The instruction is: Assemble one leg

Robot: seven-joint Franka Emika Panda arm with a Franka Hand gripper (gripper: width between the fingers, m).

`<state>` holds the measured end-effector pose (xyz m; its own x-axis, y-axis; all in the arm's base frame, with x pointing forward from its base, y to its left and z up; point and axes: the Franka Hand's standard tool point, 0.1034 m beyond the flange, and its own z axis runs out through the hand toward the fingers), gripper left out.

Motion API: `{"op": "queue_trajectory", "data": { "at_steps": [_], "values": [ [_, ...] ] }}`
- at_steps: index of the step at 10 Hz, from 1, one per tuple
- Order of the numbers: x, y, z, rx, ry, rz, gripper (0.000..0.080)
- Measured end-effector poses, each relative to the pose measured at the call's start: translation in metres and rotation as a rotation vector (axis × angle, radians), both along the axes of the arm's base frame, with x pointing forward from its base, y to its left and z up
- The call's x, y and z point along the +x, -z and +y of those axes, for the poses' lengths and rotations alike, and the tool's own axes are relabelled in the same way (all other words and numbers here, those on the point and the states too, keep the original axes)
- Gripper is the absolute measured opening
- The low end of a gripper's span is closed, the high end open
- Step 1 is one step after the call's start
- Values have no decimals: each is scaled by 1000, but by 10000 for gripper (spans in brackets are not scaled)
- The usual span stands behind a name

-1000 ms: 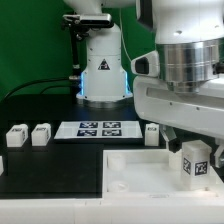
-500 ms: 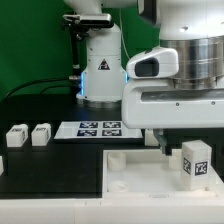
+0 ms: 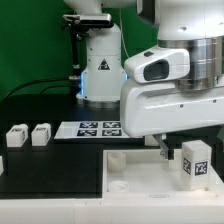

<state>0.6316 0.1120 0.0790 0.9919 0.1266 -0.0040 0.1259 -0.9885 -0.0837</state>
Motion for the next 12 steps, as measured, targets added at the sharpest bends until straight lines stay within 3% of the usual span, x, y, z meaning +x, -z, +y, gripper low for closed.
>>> {"op": "queue_trajectory", "data": {
  "at_steps": [1,2,3,5,8,12],
  "values": [
    [0,0,0,0,0,0,444],
    [0,0,0,0,0,0,444],
    [0,0,0,0,22,2,289],
    [0,0,0,0,68,6,291],
    [0,1,1,18,521,43,291],
    [0,2,5,6,1150,104,292]
  ]
}}
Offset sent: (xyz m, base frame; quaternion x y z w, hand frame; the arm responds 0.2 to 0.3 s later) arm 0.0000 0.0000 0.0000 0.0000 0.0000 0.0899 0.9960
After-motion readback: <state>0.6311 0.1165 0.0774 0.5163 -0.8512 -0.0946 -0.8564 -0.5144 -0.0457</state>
